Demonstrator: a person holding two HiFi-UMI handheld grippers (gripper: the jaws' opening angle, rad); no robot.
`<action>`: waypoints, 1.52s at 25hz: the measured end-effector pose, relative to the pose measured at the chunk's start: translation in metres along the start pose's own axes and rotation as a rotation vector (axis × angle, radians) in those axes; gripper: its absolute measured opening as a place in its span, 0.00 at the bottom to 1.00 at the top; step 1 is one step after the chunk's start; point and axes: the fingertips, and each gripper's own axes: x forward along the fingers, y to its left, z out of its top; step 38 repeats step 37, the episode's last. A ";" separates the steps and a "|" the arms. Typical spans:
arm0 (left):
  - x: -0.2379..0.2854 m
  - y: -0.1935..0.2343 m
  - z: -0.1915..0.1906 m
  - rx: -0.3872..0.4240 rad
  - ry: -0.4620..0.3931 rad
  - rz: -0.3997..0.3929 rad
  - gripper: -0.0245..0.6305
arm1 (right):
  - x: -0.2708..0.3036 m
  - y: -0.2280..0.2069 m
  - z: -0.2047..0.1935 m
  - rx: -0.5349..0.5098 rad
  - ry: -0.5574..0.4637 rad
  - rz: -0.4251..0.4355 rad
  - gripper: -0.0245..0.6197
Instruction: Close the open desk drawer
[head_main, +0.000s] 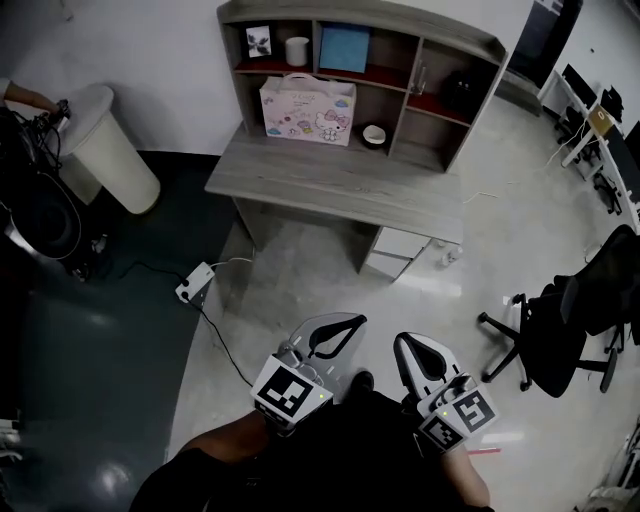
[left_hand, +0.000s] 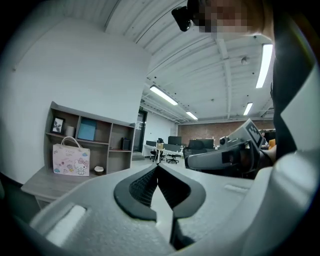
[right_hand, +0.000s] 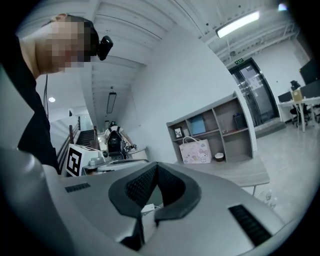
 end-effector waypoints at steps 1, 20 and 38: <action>-0.004 -0.004 0.003 0.005 0.000 -0.001 0.05 | -0.003 0.004 0.004 -0.020 -0.011 0.000 0.05; 0.017 -0.049 0.036 0.019 -0.015 0.063 0.05 | -0.071 -0.015 0.026 -0.079 -0.072 0.020 0.05; 0.031 -0.078 0.026 0.043 0.020 0.056 0.05 | -0.096 -0.025 0.017 -0.080 -0.052 0.038 0.05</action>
